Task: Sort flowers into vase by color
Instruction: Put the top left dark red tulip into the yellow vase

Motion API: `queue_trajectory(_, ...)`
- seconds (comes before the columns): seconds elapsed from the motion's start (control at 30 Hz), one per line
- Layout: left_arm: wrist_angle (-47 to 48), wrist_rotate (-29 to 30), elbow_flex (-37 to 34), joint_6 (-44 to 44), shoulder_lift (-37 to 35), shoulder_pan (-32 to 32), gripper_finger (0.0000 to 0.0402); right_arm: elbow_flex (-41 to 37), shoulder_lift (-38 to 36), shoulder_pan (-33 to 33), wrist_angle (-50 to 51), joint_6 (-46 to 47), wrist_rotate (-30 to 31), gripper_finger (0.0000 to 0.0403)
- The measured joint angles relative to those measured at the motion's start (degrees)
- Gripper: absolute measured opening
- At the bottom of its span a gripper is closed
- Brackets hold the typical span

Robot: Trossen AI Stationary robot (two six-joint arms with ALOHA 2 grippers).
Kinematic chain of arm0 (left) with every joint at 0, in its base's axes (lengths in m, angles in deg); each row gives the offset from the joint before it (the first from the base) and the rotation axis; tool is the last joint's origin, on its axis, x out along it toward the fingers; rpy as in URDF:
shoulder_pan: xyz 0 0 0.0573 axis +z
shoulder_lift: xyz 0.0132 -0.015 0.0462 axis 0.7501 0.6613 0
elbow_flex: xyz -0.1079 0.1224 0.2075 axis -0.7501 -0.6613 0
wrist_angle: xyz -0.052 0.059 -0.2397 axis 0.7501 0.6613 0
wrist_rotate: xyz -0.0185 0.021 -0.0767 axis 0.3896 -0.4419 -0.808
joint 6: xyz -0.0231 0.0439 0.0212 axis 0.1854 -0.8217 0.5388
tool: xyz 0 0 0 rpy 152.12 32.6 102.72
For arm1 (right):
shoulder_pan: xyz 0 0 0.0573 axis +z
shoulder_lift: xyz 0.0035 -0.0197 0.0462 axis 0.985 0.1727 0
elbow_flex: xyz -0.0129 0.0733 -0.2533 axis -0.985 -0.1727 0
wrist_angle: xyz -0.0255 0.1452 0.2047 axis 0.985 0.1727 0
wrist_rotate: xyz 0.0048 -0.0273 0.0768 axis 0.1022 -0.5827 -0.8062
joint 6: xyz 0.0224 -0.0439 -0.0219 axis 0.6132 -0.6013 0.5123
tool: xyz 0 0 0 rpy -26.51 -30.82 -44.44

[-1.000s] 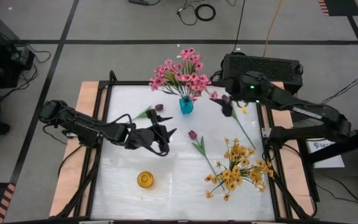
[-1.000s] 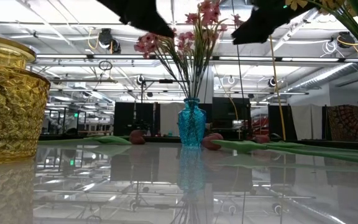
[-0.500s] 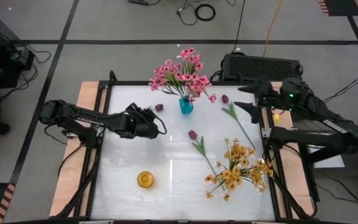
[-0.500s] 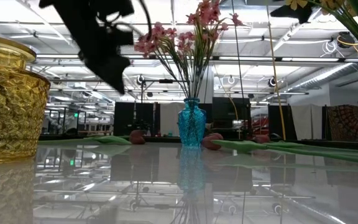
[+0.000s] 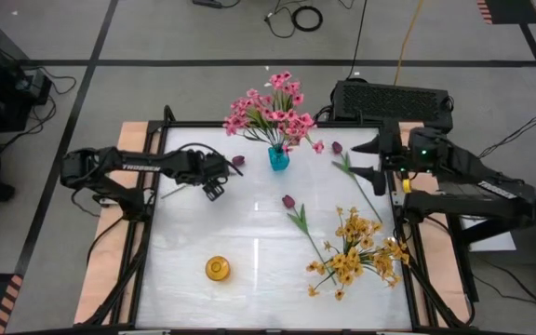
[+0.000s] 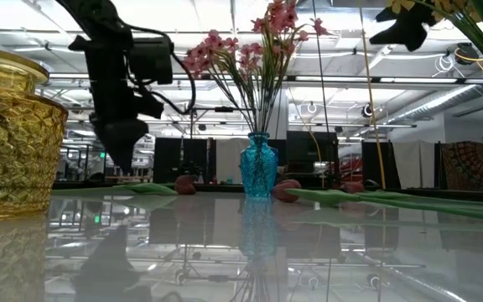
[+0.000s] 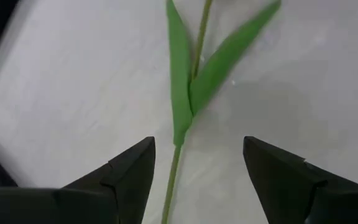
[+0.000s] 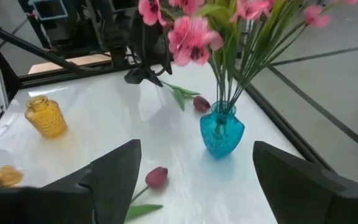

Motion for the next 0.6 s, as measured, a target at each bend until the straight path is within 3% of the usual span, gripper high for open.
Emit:
queue_trajectory(0.23, -0.1, -4.7, -0.2, -10.5, 0.0, 3.9, 0.025, -6.3, 0.4, 0.6, -8.7, 0.9, -0.2, 0.0302)
queue_trajectory(0.6, -2.2, -8.7, -0.5, -16.3, 0.0, 9.0, 0.025, -6.2, 0.4, 0.6, -9.5, 1.9, -0.2, 0.0302)
